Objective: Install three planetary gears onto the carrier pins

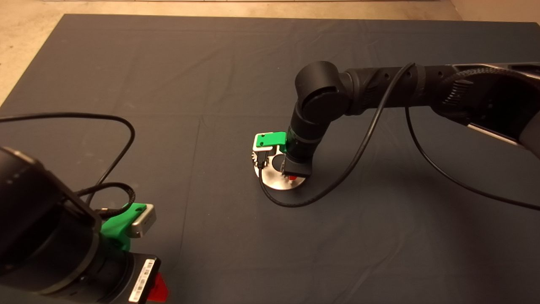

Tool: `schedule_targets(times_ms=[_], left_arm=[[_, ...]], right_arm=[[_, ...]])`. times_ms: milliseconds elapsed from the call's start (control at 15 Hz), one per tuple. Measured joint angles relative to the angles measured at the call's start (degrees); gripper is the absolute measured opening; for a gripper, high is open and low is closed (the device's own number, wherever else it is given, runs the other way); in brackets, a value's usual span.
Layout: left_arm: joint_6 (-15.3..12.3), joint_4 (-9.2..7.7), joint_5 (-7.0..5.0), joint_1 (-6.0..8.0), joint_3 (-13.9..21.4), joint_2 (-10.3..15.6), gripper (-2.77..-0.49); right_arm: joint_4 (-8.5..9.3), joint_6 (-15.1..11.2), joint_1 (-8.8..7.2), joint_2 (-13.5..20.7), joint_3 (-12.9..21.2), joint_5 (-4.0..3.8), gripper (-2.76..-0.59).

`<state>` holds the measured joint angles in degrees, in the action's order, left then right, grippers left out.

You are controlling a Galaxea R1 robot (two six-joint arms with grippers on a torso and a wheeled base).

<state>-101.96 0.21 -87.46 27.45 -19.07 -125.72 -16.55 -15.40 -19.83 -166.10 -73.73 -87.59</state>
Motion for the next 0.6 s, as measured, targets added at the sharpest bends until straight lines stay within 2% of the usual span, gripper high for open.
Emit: schedule_targets(times_ms=[400,600], left_arm=[[0.0,-0.02,0.0,0.0,0.0,0.0,-1.22],[0.0,-0.02,0.0,-0.01,0.0,0.0,-1.22]], right_arm=[[0.02,-7.9,-0.09,0.6,-0.2,0.16,-2.3],[0.19,-11.0,-0.77,1.2,-0.5,-0.15,-2.3]])
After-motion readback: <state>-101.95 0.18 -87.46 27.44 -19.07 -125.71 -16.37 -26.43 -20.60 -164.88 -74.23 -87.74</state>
